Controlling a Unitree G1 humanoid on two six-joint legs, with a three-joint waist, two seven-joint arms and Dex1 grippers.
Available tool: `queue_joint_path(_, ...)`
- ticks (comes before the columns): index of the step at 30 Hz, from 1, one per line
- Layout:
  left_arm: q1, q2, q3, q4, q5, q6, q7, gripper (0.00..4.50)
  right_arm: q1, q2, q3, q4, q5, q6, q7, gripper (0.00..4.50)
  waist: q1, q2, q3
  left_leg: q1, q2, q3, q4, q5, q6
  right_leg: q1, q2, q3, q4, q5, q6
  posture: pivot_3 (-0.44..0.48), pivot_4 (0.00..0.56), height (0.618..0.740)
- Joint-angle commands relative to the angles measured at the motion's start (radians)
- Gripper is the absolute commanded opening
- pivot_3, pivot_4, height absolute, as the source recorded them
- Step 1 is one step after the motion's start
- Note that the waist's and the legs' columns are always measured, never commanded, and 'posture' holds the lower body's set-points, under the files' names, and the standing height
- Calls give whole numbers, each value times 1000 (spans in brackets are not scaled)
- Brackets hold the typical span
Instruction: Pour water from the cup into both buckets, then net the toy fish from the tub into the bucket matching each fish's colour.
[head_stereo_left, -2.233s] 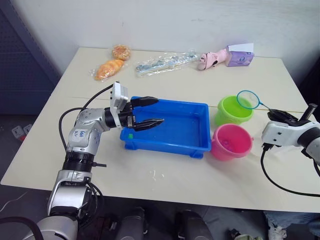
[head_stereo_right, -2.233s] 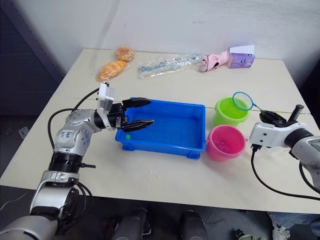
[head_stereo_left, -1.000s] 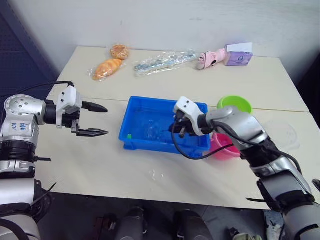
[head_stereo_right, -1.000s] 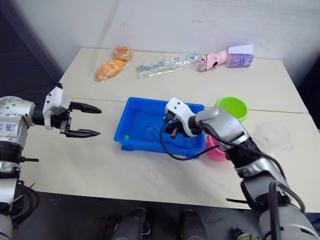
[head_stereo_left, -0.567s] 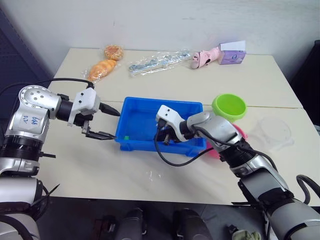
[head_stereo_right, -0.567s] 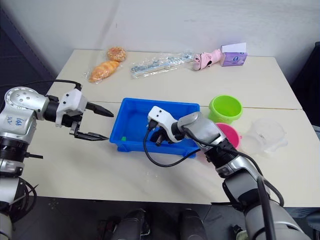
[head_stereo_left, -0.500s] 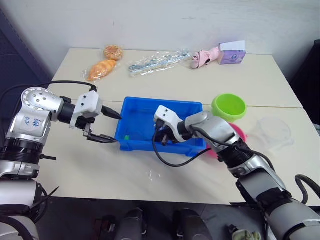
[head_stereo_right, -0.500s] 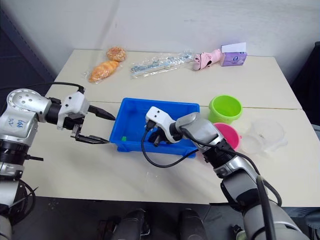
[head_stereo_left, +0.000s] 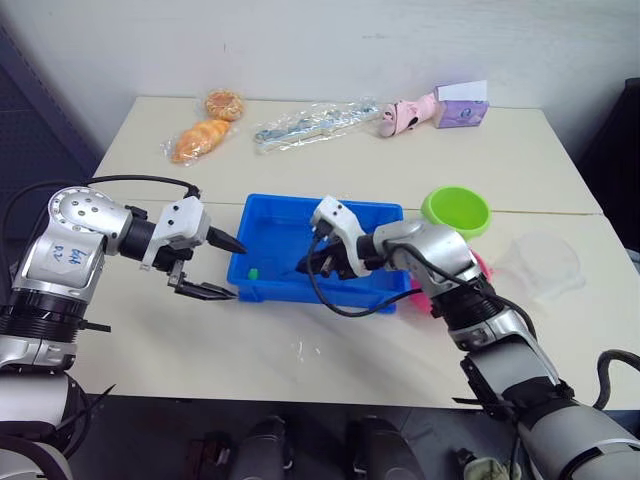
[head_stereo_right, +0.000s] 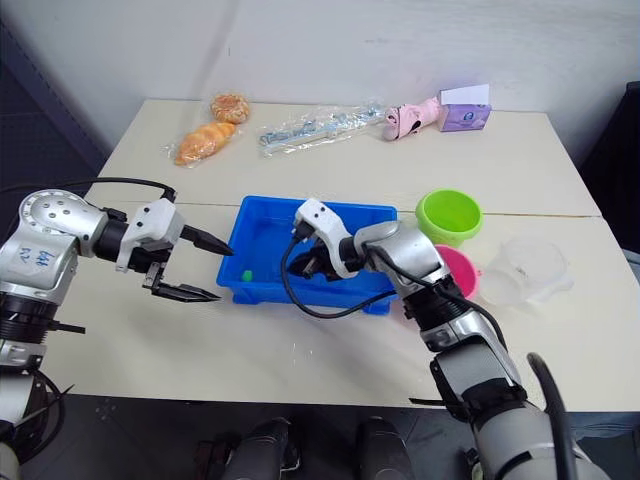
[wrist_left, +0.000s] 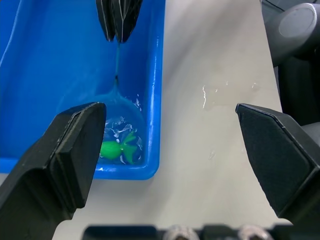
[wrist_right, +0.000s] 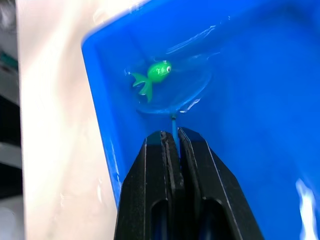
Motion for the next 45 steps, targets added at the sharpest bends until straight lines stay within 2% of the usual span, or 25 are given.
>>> queue_joint_path(1, 6, 20, 42, 12, 10, -54, -4, 4470, -28, -10, -59, -25, 53, 19, 30, 0, 0, 0, 0, 0, 0, 0, 0, 0, 0, 0, 0, 0, 0, 0, 0, 0, 150, 740)
queue_joint_path(12, 13, 11, 98, 108, 6, -152, 10, 4470, 22, -73, -144, -117, 140, 103, 32, 0, 4, 0, 0, 0, 0, 1, 0, 0, 0, 0, 0, 0, 0, 0, 0, 0, 150, 740)
queue_joint_path(21, 49, -74, 185, 56, -110, -34, 72, 4470, 176, -258, -280, -377, 205, 120, 1, 0, 20, 0, 0, 0, -1, 0, 0, -1, 2, 1, -2, 0, -1, 0, 0, 0, 150, 740)
queue_joint_path(26, 72, -168, 228, -7, -190, 56, 145, 4470, 243, -372, -422, -513, 274, 162, -24, 0, 19, 0, 0, 0, -1, 0, 0, -1, 2, 1, -2, 0, -2, 0, 0, 0, 150, 740)
queue_joint_path(33, 53, -340, 265, -83, -251, 103, 324, 4470, 306, -486, -618, -600, 358, 237, -91, 0, 19, 0, 0, 1, -1, 0, 1, -1, 2, 3, -2, -1, -2, 0, 0, 0, 150, 740)
queue_joint_path(39, 51, -513, 258, -166, -287, 182, 524, 4470, 391, -553, -786, -598, 354, 223, -178, 0, 30, 0, 0, 1, -1, 0, 1, -1, 2, 5, -2, -1, -3, 0, 1, 0, 150, 740)
queue_joint_path(45, 56, -585, 185, -178, -217, 145, 568, 4470, 475, -618, -841, -521, 263, 114, -257, 0, 42, 0, 0, 2, -1, 0, 0, -1, 1, 5, -1, -1, -4, 0, 1, 0, 150, 740)
